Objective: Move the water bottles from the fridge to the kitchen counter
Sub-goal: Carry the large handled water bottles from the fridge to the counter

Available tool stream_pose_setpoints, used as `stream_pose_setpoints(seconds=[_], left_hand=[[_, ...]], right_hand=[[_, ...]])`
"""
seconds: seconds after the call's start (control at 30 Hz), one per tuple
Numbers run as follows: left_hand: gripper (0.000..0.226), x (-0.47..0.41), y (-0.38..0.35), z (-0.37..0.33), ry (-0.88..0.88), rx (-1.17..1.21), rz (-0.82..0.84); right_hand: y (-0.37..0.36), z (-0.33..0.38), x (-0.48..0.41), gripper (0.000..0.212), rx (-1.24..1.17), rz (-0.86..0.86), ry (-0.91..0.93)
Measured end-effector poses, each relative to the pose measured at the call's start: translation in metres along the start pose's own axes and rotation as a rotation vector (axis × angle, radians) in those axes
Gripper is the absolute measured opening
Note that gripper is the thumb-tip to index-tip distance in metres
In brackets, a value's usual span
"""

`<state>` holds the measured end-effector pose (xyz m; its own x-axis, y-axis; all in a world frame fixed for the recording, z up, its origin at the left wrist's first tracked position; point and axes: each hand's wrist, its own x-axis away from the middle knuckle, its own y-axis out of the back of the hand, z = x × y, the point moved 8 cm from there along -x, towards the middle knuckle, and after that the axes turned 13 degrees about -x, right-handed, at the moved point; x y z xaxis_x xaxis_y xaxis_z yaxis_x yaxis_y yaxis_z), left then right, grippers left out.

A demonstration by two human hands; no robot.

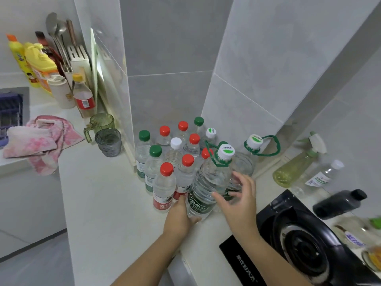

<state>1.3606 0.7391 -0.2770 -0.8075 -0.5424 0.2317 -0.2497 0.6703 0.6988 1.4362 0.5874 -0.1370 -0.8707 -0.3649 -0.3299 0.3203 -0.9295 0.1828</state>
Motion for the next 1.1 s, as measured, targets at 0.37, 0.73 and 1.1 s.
stream_pose_setpoints(seconds=[0.37,0.73,1.1], left_hand=[[0.074,-0.009,-0.008,0.003,0.050,-0.083,-0.056],[0.080,-0.007,-0.008,-0.001,-0.004,-0.059,-0.092],[0.037,0.024,0.036,0.086,0.105,-0.230,-0.123]], right_hand=[[0.013,-0.147,0.021,0.023,-0.092,-0.061,-0.815],[0.011,-0.147,0.010,0.018,0.132,-0.045,-0.634],[-0.027,-0.153,0.069,0.044,0.135,0.197,-0.939]])
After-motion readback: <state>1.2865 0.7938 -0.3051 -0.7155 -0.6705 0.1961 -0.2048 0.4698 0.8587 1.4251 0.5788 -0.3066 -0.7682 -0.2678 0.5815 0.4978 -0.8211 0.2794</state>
